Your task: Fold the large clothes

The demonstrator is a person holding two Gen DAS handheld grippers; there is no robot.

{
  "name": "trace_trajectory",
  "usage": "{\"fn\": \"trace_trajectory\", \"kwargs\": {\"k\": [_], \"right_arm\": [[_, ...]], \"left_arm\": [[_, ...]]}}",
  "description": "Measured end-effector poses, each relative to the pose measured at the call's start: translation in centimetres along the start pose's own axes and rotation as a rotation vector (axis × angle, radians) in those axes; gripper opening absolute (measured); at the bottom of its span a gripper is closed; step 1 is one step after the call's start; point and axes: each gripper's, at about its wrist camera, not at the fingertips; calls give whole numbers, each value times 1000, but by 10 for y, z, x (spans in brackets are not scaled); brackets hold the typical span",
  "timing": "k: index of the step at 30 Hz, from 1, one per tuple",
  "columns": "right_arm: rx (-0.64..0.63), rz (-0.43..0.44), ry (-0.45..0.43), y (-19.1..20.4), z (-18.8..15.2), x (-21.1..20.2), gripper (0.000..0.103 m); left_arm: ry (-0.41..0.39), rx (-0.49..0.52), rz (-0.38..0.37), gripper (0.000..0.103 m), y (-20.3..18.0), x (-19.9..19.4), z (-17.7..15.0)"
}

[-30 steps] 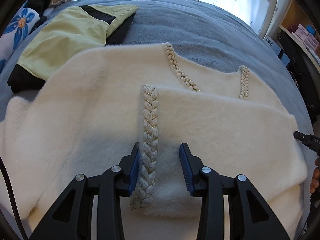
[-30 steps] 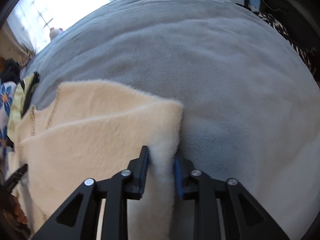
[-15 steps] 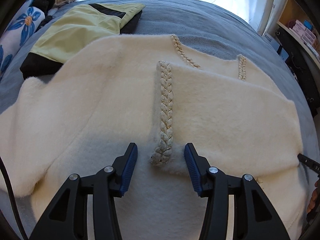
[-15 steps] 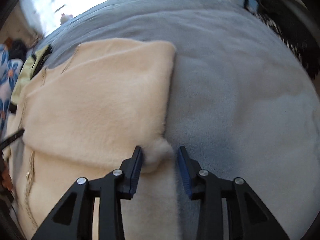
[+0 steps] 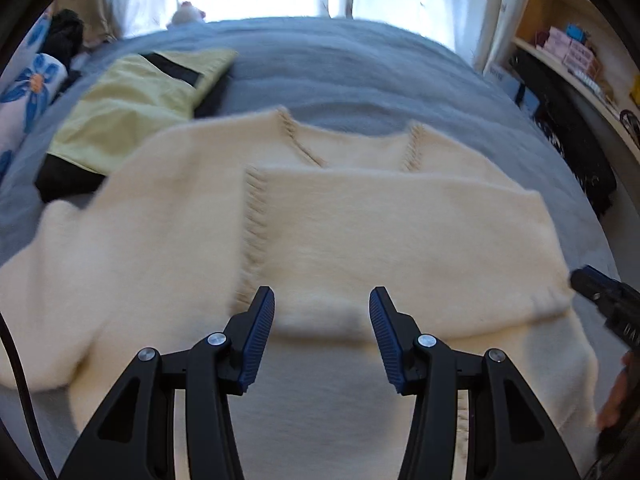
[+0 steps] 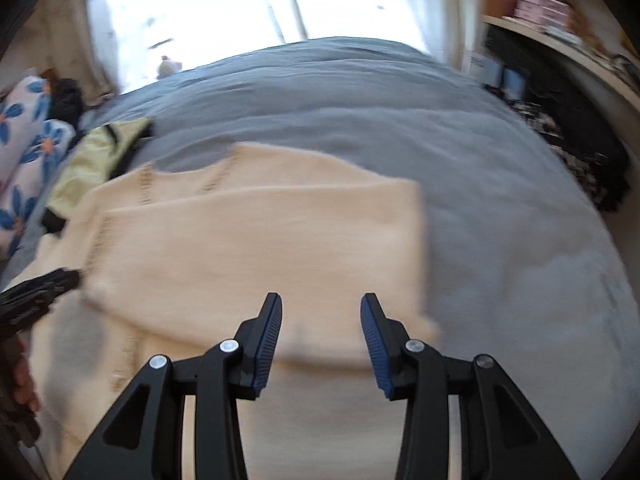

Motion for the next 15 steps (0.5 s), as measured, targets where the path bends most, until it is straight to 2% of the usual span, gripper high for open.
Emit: {"fn": "trace_trajectory", "kwargs": {"k": [2, 4, 7, 9, 11, 13, 14, 15], "right_arm": [[-33, 43, -6, 23, -1, 9, 41], [-47, 72, 7, 35, -3, 20, 41], [-22, 91, 64, 31, -8, 40, 41], [-7, 51, 112, 17, -15, 47, 41], [9, -16, 113, -7, -20, 47, 41], [32, -147, 105, -34, -22, 44, 41], [48, -179, 103, -48, -23, 42, 41], [79, -140, 106, -61, -25, 39, 41]], "left_arm": [[16, 2, 27, 48, -15, 11, 1], [38, -6, 21, 48, -24, 24, 0], [58, -34, 28, 49, -22, 38, -4], [48, -31, 34, 52, -18, 38, -7], [49, -27, 51, 55, -11, 36, -9], [49, -30, 57, 55, 0, 34, -11], [50, -34, 61, 55, 5, 34, -11], [51, -42, 44, 55, 9, 33, -13]]}}
Point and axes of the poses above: each gripper's, at about its wrist camera, not at the fingertips, and x roughly the way its jaws point, y to its left, z to its top
